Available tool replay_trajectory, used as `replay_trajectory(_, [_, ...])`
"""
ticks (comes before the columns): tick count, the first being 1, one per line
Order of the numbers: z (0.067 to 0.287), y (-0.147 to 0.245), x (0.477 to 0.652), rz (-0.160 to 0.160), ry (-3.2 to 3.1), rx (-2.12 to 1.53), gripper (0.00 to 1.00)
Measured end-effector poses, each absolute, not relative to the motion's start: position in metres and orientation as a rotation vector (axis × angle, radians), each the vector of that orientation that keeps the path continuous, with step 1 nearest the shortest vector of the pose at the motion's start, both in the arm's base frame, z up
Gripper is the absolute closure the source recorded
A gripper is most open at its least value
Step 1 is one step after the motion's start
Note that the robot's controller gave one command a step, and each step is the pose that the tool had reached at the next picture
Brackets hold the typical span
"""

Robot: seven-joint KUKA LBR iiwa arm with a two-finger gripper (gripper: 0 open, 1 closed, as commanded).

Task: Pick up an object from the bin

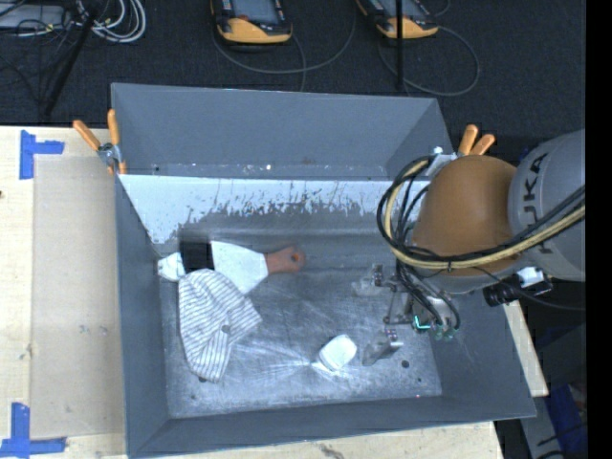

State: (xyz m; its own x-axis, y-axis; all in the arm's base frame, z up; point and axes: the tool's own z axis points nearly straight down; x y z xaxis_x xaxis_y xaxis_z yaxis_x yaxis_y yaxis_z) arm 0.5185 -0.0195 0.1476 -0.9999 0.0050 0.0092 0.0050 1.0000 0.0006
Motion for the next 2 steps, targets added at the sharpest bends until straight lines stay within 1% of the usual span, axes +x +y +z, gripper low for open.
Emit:
replay_trajectory(1, [0.150, -0.020, 0.519, -0.001, -3.135, -0.008, 0.00])
replay_trajectory(2, [0.166, -0.014, 0.514, 0.000, -3.140, 0.015, 0.00])
